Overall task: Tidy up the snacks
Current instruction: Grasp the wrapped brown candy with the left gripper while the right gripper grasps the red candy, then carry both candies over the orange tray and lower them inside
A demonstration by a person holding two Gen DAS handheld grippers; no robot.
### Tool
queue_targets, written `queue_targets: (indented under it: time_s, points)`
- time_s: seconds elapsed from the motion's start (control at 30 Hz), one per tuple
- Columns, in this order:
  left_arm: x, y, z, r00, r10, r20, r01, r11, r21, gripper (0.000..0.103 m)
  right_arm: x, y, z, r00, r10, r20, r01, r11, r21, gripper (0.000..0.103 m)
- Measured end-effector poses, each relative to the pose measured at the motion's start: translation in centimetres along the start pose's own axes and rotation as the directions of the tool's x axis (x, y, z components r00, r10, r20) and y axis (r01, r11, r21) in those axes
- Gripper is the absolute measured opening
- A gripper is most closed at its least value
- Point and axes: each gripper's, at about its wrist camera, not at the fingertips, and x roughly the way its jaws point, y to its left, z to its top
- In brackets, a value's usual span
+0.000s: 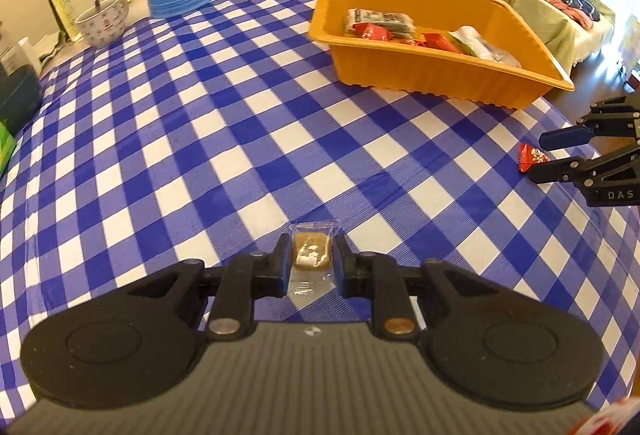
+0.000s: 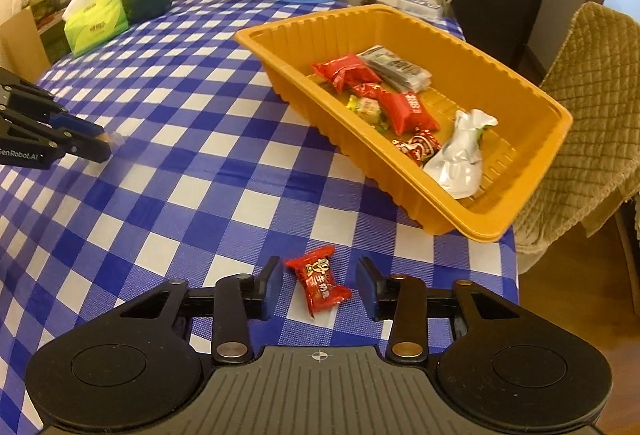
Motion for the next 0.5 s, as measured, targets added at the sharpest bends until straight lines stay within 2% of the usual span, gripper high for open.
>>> queue_targets:
  time_s: [0.23, 0.5]
  points:
    - [-0.6, 0.4, -0.4, 1.000, 0.013, 0.000, -0.013, 1.000, -0.013, 0.020, 0.6, 0.2, 0.0, 1.000, 0.021, -0.023, -0.021, 1.000, -0.003, 0.020]
    - [-1.3, 0.3, -0.4, 1.000, 0.016, 0.009, -0.016, 1.000, -0.015, 0.020, -0.3, 0.2, -0.5, 0.999, 0.050, -0.008, -0.049, 0.996, 0.077, 0.018]
